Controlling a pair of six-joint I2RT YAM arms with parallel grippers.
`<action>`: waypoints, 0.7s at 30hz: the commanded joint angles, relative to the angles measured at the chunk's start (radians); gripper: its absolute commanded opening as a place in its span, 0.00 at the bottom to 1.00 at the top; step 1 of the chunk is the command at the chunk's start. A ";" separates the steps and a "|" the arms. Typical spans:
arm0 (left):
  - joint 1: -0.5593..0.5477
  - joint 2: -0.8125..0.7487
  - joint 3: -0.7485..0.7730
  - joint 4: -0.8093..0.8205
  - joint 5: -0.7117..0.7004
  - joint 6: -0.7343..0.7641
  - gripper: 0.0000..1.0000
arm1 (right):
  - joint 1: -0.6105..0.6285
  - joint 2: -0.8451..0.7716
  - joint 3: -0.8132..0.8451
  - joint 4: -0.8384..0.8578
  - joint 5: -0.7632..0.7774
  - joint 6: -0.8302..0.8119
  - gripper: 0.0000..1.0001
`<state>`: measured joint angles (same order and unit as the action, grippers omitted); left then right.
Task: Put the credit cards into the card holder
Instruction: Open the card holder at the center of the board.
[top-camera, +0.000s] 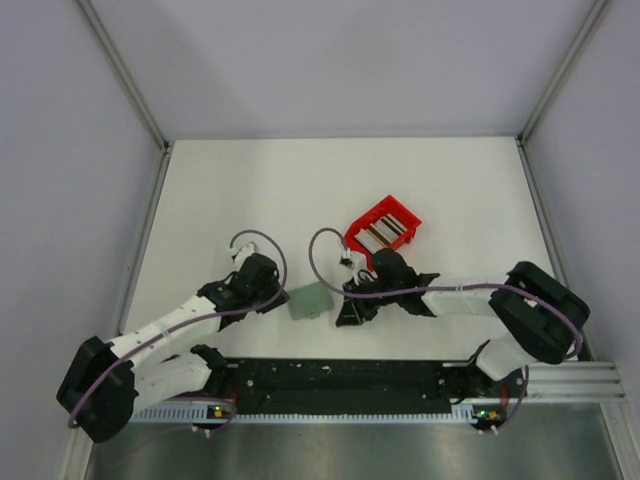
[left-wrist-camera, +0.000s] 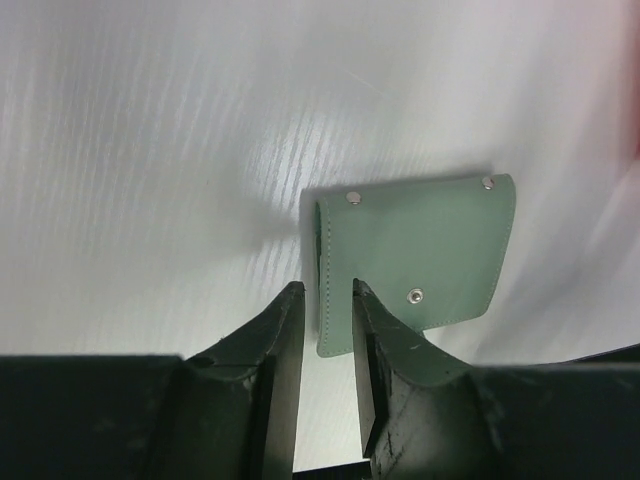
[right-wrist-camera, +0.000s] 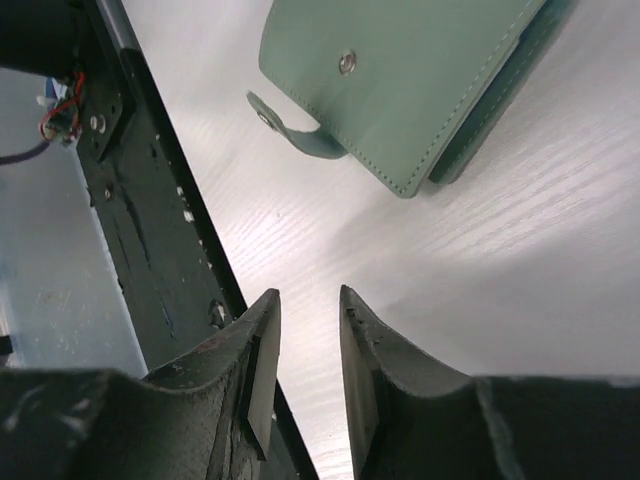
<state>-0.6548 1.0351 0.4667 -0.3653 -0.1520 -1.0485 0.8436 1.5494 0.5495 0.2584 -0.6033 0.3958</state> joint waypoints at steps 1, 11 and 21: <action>-0.002 -0.035 0.090 -0.058 -0.050 0.082 0.31 | -0.023 -0.115 0.035 -0.025 0.123 0.093 0.30; 0.003 -0.010 0.188 -0.191 -0.188 0.096 0.34 | 0.031 0.089 0.325 -0.131 0.223 0.235 0.29; 0.012 -0.122 0.107 -0.213 -0.199 0.067 0.34 | 0.089 0.224 0.382 -0.174 0.110 0.175 0.24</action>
<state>-0.6487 0.9424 0.6025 -0.5644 -0.3225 -0.9710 0.8974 1.7866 0.9352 0.0940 -0.4229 0.6113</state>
